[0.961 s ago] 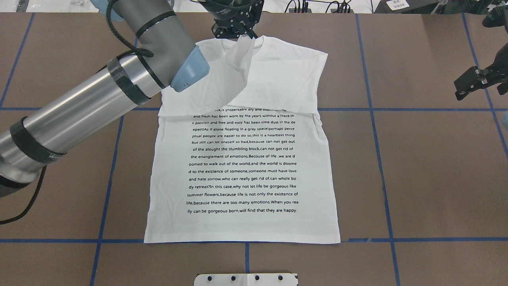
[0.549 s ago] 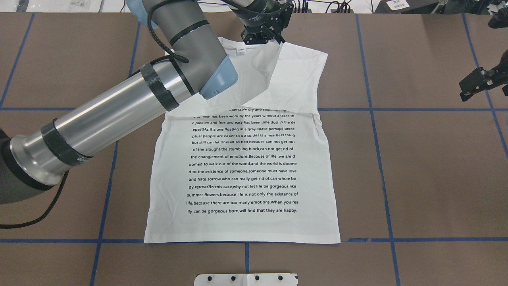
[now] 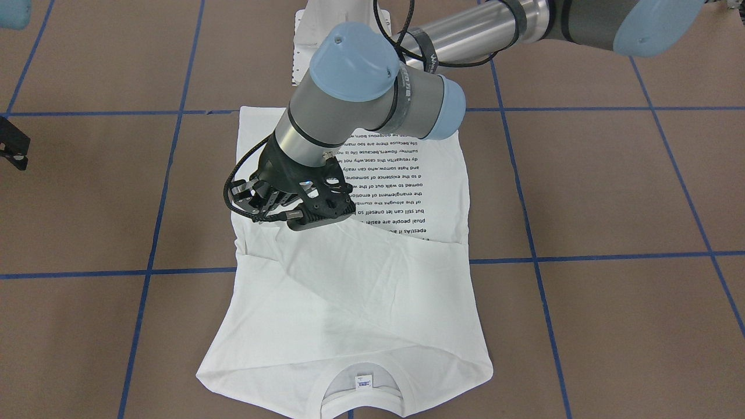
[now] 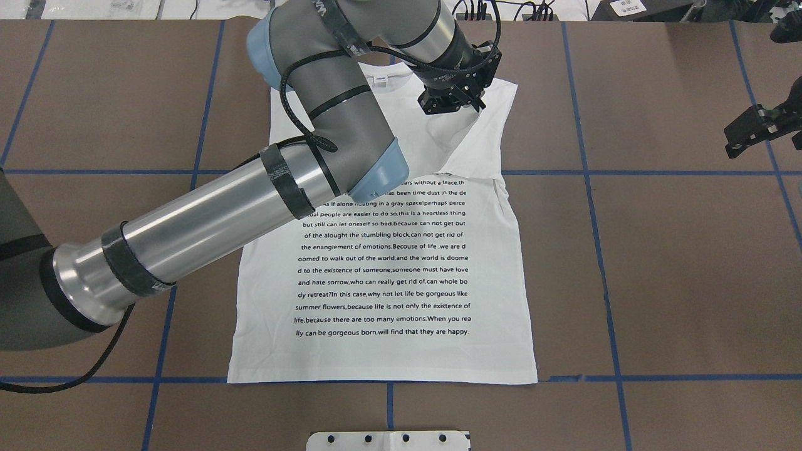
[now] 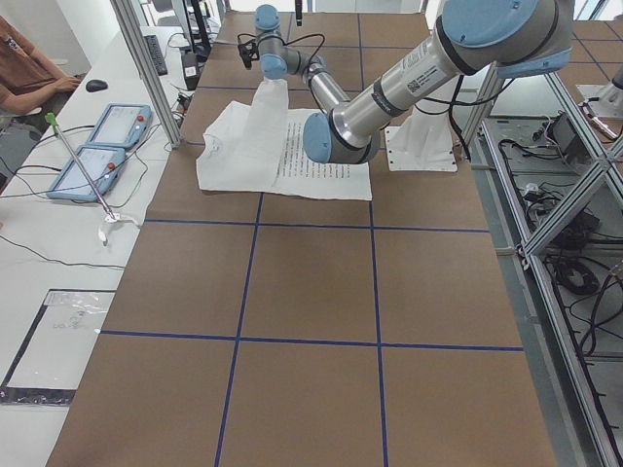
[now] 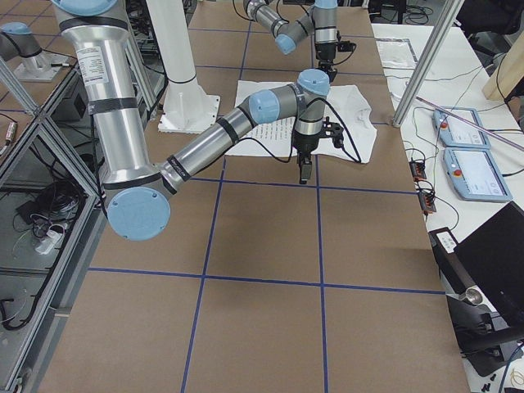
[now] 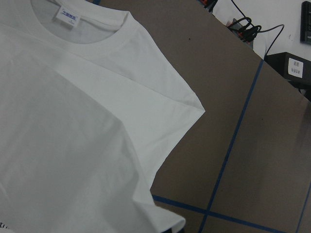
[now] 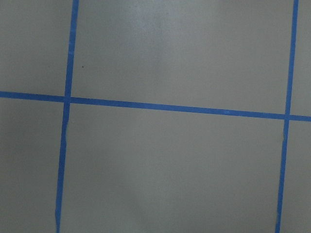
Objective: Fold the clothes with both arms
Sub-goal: 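Fold the sleeve with the left gripper across the shirt toward the collar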
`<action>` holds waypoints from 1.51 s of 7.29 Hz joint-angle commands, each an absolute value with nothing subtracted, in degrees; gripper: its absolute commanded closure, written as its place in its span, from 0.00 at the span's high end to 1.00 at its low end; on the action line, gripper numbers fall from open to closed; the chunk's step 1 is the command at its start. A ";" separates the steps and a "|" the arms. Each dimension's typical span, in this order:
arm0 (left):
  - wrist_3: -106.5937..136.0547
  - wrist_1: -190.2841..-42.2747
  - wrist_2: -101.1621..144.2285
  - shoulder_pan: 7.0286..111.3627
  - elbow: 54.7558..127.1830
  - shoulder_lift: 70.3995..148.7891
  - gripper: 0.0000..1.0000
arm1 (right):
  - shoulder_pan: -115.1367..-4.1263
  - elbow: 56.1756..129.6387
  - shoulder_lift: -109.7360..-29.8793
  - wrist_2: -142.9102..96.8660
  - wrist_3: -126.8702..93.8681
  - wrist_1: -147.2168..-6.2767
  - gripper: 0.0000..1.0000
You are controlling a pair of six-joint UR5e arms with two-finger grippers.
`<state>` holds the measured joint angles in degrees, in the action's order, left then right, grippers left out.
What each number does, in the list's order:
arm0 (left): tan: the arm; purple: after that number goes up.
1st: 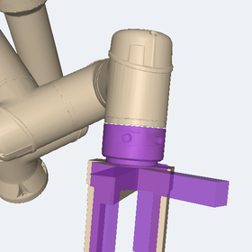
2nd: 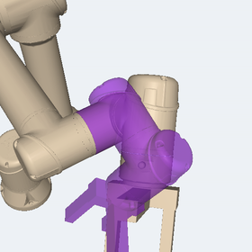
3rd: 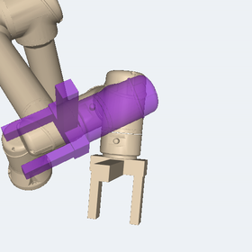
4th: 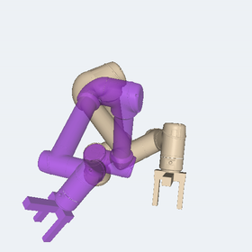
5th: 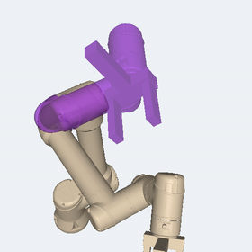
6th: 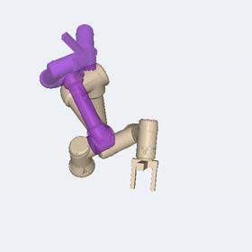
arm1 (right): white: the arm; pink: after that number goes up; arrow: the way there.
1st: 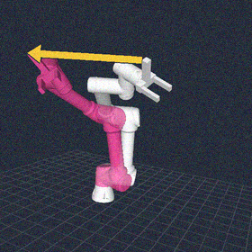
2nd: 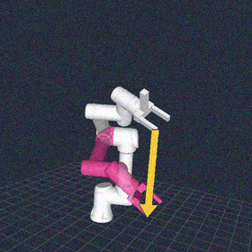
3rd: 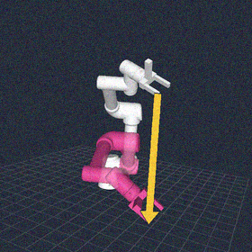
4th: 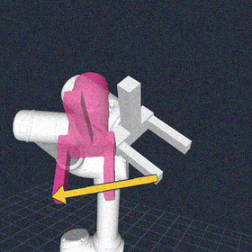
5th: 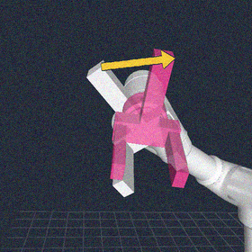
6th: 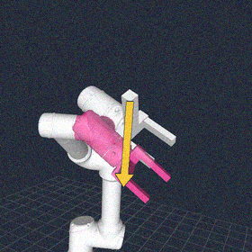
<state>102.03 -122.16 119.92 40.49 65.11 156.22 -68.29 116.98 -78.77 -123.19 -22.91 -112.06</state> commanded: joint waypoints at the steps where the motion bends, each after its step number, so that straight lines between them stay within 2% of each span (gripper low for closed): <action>1: 102.30 -128.28 116.02 39.11 59.62 156.36 0.00 | -68.29 116.90 -78.58 -123.22 -23.11 -112.06 1.00; 4: 102.30 -134.97 108.77 35.62 54.86 157.58 0.00 | -68.29 116.63 -78.40 -124.63 -23.12 -112.06 1.00; 5: 102.30 -136.04 107.68 34.46 54.32 157.76 0.04 | -68.20 116.63 -78.40 -124.72 -23.12 -112.06 1.00; 6: 102.30 -136.49 107.49 33.32 54.40 158.20 0.70 | -68.29 116.72 -78.40 -125.06 -23.12 -112.06 1.00; 7: 102.30 -140.15 105.75 32.79 54.32 158.12 1.00 | -68.29 116.72 -78.31 -125.50 -23.12 -112.06 1.00; 11: 101.08 -140.54 103.45 32.08 55.54 156.72 1.00 | -68.20 116.81 -78.22 -125.42 -23.20 -111.97 1.00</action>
